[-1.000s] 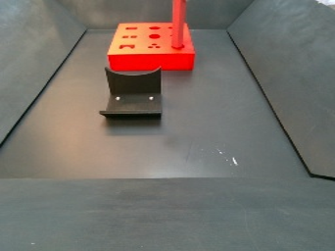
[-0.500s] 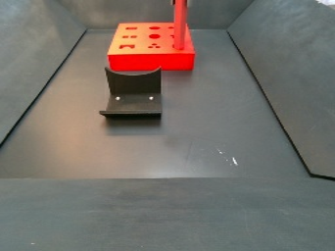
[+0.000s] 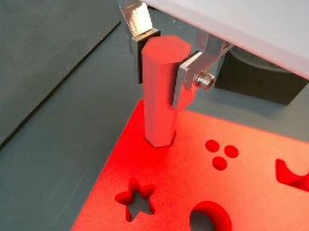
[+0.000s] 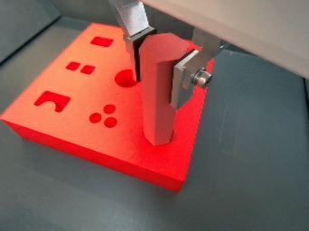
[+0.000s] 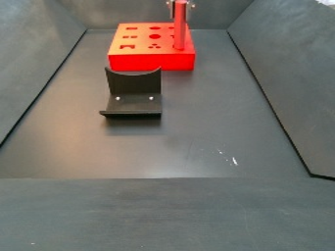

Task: Insert the hexagon object.

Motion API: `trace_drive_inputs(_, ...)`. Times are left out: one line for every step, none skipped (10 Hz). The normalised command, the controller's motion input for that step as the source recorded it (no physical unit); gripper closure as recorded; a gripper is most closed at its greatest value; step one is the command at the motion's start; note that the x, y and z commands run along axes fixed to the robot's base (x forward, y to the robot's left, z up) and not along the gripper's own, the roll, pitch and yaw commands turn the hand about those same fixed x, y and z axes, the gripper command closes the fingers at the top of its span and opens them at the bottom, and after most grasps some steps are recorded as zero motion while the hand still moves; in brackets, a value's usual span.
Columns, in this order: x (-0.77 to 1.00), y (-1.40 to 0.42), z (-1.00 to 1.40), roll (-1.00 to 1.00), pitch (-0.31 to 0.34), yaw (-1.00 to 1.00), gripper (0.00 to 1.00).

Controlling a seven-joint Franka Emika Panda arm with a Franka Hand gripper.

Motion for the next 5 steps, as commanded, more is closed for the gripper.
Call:
trace_drive_inputs(0.0, -0.01, -0.53, 0.16, -0.021, 0.0, 1.0)
trace_drive_inputs(0.0, -0.02, -0.55, 0.17, -0.02, 0.0, 1.0)
trace_drive_inputs(0.0, -0.03, -0.58, 0.18, -0.02, 0.0, 1.0)
trace_drive_inputs(0.0, 0.0, -0.03, 0.0, 0.0, 0.0, 1.0)
trace_drive_inputs(0.0, 0.0, 0.0, 0.0, 0.0, 0.0, 1.0)
